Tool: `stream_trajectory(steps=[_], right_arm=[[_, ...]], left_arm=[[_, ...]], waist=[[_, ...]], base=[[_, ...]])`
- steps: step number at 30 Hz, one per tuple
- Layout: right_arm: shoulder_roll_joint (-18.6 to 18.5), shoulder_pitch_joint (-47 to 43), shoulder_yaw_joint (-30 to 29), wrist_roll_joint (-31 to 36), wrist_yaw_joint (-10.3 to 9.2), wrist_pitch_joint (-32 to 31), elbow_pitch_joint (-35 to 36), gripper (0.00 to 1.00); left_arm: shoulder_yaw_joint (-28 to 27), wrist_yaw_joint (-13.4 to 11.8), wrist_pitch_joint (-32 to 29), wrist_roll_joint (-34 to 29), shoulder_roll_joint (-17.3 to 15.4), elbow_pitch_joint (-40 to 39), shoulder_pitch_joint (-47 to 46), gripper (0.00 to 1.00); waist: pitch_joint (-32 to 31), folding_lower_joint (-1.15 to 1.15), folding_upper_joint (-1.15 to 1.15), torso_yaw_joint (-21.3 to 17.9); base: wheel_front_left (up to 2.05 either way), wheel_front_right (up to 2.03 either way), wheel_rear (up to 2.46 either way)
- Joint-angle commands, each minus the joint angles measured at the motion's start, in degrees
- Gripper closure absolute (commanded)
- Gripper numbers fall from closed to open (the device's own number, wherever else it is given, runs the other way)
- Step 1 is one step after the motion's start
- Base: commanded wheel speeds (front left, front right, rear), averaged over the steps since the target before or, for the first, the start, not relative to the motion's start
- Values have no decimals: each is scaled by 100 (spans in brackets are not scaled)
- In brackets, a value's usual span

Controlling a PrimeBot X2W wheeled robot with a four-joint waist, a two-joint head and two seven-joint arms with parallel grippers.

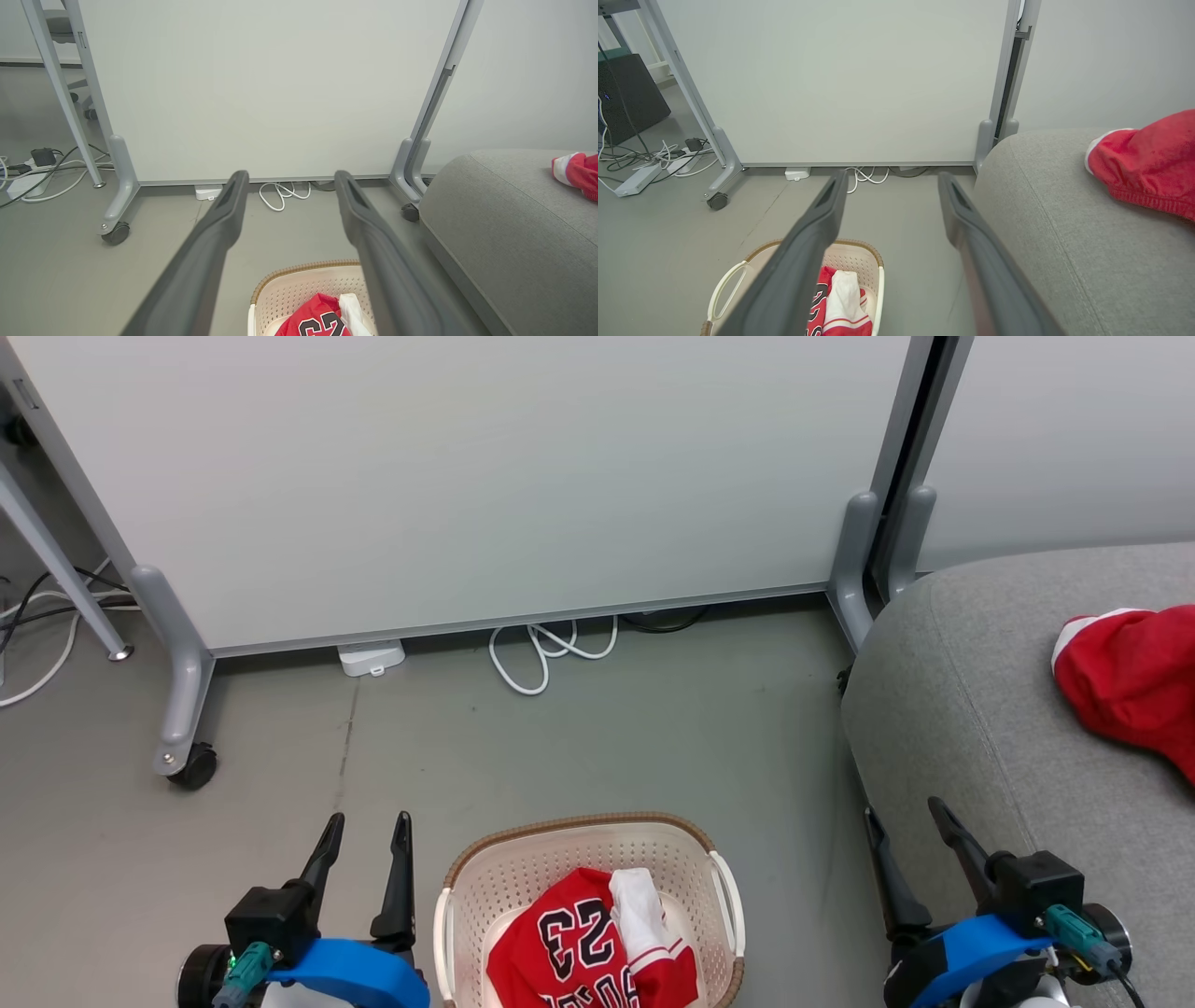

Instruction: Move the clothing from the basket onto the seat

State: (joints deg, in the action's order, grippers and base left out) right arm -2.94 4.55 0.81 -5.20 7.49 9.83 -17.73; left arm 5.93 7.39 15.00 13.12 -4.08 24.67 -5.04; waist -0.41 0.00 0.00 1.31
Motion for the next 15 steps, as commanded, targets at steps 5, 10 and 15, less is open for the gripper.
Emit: stream_trajectory(steps=[5, 10, 15], right_arm=[[9, 99, 108, -56, 1, 32, 47, 0], [8, 229, 208, -49, 1, 31, 123, 0], [7, 417, 381, -100, 1, 47, 219, 0]], left_arm=[[19, 14, 27, 32, 2, 38, -112, 0], [79, 14, 27, 52, 10, 164, -219, 0], [130, 14, 27, 80, -12, 292, -394, 0]], waist=[[120, 0, 0, -128], [339, 0, 0, -291], [716, 0, 0, -546]], base=[[0, 0, 0], [0, 0, 0], [0, 0, 0]])
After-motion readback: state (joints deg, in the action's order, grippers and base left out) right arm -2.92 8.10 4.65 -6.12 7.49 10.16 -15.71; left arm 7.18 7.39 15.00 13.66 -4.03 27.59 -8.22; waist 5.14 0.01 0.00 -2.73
